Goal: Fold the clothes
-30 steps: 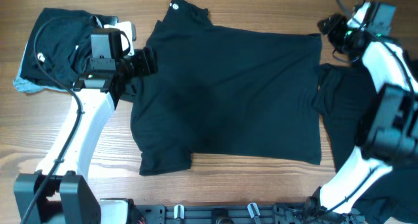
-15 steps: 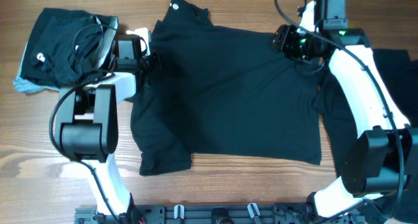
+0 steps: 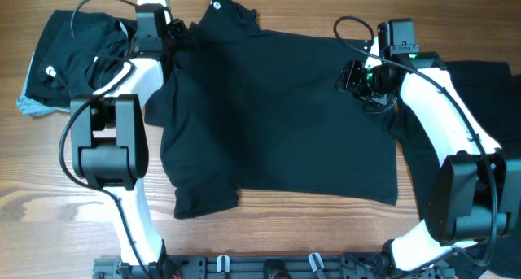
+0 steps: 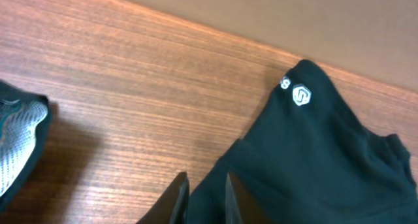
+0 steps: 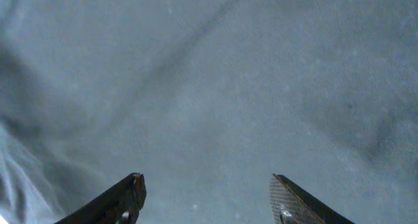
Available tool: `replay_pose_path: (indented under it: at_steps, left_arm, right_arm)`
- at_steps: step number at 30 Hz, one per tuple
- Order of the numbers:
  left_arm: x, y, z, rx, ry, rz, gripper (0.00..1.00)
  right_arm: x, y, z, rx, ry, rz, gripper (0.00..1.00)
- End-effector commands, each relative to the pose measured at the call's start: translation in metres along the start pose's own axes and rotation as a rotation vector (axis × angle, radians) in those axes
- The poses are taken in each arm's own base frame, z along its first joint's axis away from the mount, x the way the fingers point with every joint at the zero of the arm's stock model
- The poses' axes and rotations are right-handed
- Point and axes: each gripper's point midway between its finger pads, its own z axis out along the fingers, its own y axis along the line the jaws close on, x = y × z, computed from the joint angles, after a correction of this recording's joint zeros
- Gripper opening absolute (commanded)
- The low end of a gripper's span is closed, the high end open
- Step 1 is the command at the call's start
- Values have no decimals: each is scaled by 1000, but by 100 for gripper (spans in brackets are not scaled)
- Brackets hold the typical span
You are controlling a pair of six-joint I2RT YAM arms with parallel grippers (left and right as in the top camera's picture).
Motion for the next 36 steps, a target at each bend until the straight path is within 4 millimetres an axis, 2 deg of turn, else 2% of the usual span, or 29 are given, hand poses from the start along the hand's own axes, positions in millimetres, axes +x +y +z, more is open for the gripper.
replay_pose_path:
  at_steps: [1, 2, 4, 5, 6, 7, 8, 9, 11, 13, 17, 20, 22, 25, 28, 30, 33, 35, 36]
  left_arm:
    - [-24, -20, -37, 51, 28, 2, 39]
    - [-27, -21, -52, 43, 46, -1, 45]
    - [-37, -22, -102, 23, 90, -10, 47]
    - [-34, -19, -117, 9, 122, -16, 39]
    - [-22, -16, -130, -10, 181, -27, 30]
    - [-6, -12, -138, -34, 251, -44, 26]
    - [16, -5, -146, -70, 345, -79, 26]
    - [49, 4, -158, -127, 479, -132, 30]
    - [90, 16, -177, -193, 641, -162, 29]
    - [109, 25, -190, -230, 725, -116, 23]
    - [122, 28, -229, -282, 821, -140, 22]
    - [138, 43, -258, -396, 854, -181, 22]
    - [163, 49, -280, -439, 896, -238, 22]
    - [213, 60, -318, -518, 967, -352, 23]
    - [243, 60, -330, -503, 966, -512, 23]
    - [263, 57, -326, -458, 971, -615, 26]
    - [297, 48, -325, -392, 1042, -659, 32]
    - [319, 49, -328, -390, 1077, -670, 36]
    - [324, 50, -328, -392, 1083, -674, 37]
  right_arm:
    - [5, -14, 7, 64, 20, -11, 66]
    - [5, -16, 7, 68, 18, -10, 66]
    - [1, -17, 6, 66, 8, -5, 65]
    - [0, -17, 6, 65, 5, -7, 65]
    - [0, -17, 6, 65, 4, -7, 65]
    - [1, -17, 6, 65, 5, -7, 66]
    - [2, -18, 6, 68, 11, -6, 65]
    - [4, -19, 6, 72, 20, -4, 66]
    - [9, -21, 6, 80, 41, 3, 66]
    - [14, -22, 5, 83, 59, 11, 66]
    - [32, -23, -2, 84, 125, 27, 66]
    - [41, -23, -16, 92, 143, 32, 66]
    - [44, -20, -30, 88, 133, 29, 67]
    - [42, -18, -45, 89, 93, 18, 70]
    - [39, -22, -46, 106, 76, 19, 72]
    - [34, -25, -46, 103, 62, 26, 73]
    - [29, -30, -48, 103, 46, 43, 74]
    - [27, -34, -49, 106, 43, 54, 74]
    - [26, -36, -49, 107, 41, 58, 74]
